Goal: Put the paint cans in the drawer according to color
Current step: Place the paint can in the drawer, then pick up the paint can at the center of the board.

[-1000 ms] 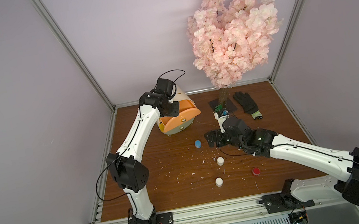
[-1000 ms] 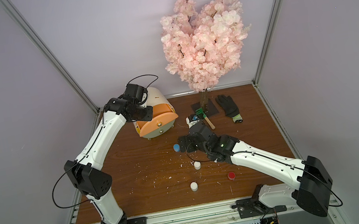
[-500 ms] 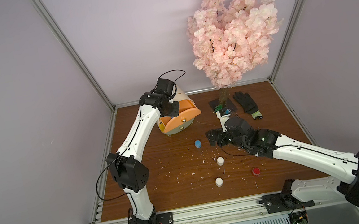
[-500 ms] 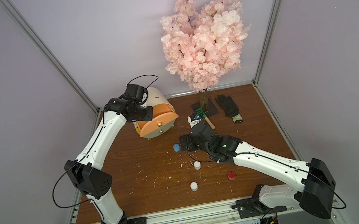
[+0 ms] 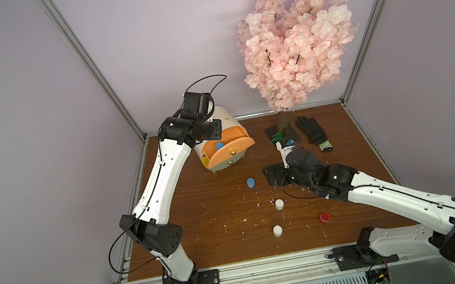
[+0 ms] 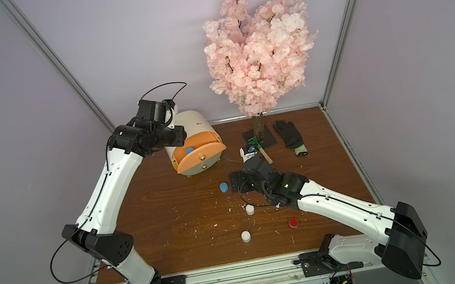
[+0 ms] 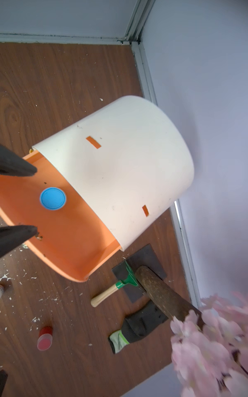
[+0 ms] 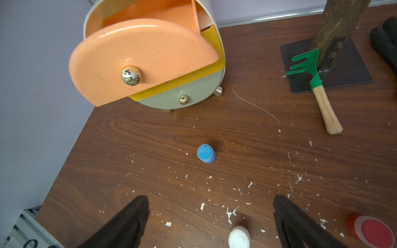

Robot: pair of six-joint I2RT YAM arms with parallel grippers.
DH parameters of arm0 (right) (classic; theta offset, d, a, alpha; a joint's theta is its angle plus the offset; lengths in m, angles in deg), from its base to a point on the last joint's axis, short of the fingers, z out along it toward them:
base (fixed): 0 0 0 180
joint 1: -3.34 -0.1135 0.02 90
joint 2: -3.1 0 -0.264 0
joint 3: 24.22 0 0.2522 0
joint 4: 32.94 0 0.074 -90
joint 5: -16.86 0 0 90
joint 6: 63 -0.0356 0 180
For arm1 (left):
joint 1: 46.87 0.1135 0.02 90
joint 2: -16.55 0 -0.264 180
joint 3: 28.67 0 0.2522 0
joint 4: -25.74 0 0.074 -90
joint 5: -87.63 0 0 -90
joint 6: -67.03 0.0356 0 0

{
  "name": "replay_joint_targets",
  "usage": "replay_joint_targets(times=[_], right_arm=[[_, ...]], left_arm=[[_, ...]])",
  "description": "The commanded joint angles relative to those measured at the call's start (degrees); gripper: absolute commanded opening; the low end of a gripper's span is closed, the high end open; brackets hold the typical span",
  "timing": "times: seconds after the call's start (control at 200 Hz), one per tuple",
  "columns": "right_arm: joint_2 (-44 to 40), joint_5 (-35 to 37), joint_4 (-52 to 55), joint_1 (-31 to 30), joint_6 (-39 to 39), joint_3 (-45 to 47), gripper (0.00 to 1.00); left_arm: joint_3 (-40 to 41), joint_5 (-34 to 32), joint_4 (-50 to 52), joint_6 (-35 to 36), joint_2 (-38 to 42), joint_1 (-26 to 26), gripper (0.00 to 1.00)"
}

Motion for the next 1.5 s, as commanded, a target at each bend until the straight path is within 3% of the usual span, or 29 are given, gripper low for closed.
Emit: replay_joint_targets(times=[0.0,0.23,0.47,0.671,0.896,1.041,1.496], right_arm=[[-2.41,3.81,4.33,-0.23,-1.89,-0.46,0.98],[-5.21,7.95,9.99,1.84,-3.53,0.68,0.99],[-6.17,7.51,11.67,5.65,-5.42,3.03,0.99],[-8.01,7.96,9.01,6.07,-5.71,5.16,0.99],[-8.09,7.6,7.26,6.07,-5.49,6.42,0.99],[-8.07,6.78,5.72,6.09,-6.26,7.14,0.98],[-8.87,5.92,4.03,6.0,-5.04,7.14,0.98]], left_arm=[[3.05,1.05,0.21,2.03,2.88,-3.1,0.45],[20.73,-0.84,-9.4,4.49,11.23,-12.1,0.49],[39.44,-2.08,-20.95,3.56,15.05,-13.94,0.54],[48.88,-2.63,-30.77,0.07,13.21,-14.12,0.5],[52.92,-5.75,-39.16,-4.73,8.8,-16.7,0.42],[54.12,-9.77,-43.25,-6.69,5.46,-19.3,0.46],[56.04,-10.07,-49.02,-8.27,-3.47,-19.31,0.52]])
